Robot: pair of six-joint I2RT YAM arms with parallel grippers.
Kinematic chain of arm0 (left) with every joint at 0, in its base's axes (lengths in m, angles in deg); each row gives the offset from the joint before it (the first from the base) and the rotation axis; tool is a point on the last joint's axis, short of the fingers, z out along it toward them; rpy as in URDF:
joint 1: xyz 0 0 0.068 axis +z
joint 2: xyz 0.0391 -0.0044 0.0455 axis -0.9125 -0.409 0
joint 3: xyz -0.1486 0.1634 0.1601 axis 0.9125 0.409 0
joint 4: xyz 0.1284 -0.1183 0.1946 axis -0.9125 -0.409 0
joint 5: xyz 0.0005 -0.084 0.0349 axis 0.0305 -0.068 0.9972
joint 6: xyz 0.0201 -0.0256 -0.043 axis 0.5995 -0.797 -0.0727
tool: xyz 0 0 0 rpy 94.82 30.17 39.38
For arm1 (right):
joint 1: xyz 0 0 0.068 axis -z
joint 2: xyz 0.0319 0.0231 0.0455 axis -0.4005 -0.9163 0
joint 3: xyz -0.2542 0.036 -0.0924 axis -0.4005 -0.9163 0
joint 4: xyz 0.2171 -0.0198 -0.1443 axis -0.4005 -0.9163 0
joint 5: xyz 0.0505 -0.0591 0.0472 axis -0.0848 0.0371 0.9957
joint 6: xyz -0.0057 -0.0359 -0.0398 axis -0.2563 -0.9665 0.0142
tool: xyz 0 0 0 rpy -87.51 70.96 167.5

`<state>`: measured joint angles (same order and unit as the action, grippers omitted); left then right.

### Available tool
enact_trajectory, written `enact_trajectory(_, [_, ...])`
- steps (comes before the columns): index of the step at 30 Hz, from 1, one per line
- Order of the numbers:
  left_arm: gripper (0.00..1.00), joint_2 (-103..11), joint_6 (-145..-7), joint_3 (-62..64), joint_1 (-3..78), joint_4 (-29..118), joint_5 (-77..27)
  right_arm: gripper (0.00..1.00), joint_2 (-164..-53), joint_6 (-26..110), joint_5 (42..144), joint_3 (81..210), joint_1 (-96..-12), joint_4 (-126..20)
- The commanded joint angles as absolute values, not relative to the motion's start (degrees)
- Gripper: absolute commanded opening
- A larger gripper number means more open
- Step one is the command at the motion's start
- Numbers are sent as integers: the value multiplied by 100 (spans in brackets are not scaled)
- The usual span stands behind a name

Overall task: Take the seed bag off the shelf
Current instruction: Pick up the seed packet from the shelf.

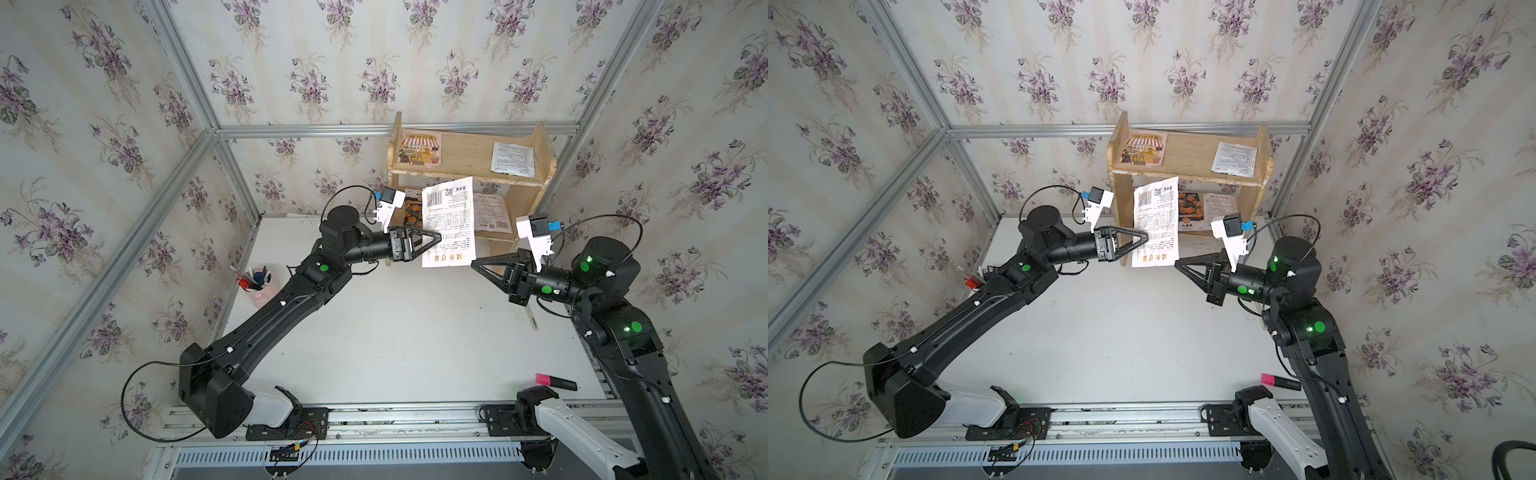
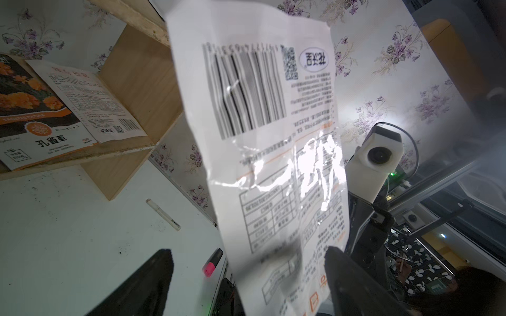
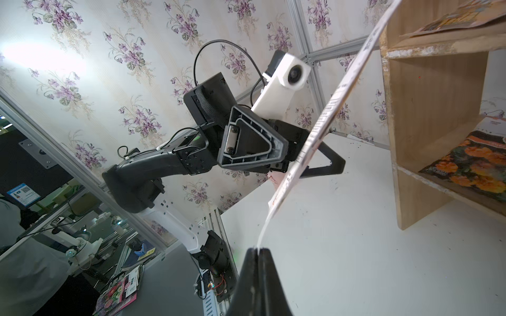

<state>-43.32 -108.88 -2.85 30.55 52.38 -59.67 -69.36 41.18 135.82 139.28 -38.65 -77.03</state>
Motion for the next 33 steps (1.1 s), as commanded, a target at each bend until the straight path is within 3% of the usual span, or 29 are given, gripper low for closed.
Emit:
enact_trajectory(1, [74, -4325, -10898, -412, 3001, 5467, -6083, 0, -6900, 4029, 13528, 13885, -3881, -7702])
enact_trajectory(6, [62, -4275, -10740, -398, 2982, 5208, -5938, 0, -6836, 3982, 13300, 13800, -3881, -7738])
enact_trajectory(10, [37, -4281, -10723, -423, 2982, 5084, -5932, 0, -6835, 3990, 13263, 13797, -3881, -7721])
enact_trajectory(17, [9, -4263, -10593, -523, 2982, 4793, -5883, 0, -6842, 3963, 13201, 13785, -3881, -7792])
enact_trajectory(19, [0, -4280, -10558, -596, 2982, 4641, -5893, 11, -6840, 4000, 13193, 13771, -3881, -7762])
enact_trajectory(22, [0, -4268, -10423, -687, 2982, 4364, -5900, 36, -6857, 4060, 13125, 13781, -3881, -7711])
enact_trajectory(31, [0, -3981, -9010, -1097, 3056, 1917, -5456, 92, -6759, 3995, 12604, 13773, -3881, -8011])
enact_trajectory(33, [0, -3905, -8750, -1047, 3117, 1479, -5313, 100, -6721, 3984, 12388, 13764, -3881, -8164])
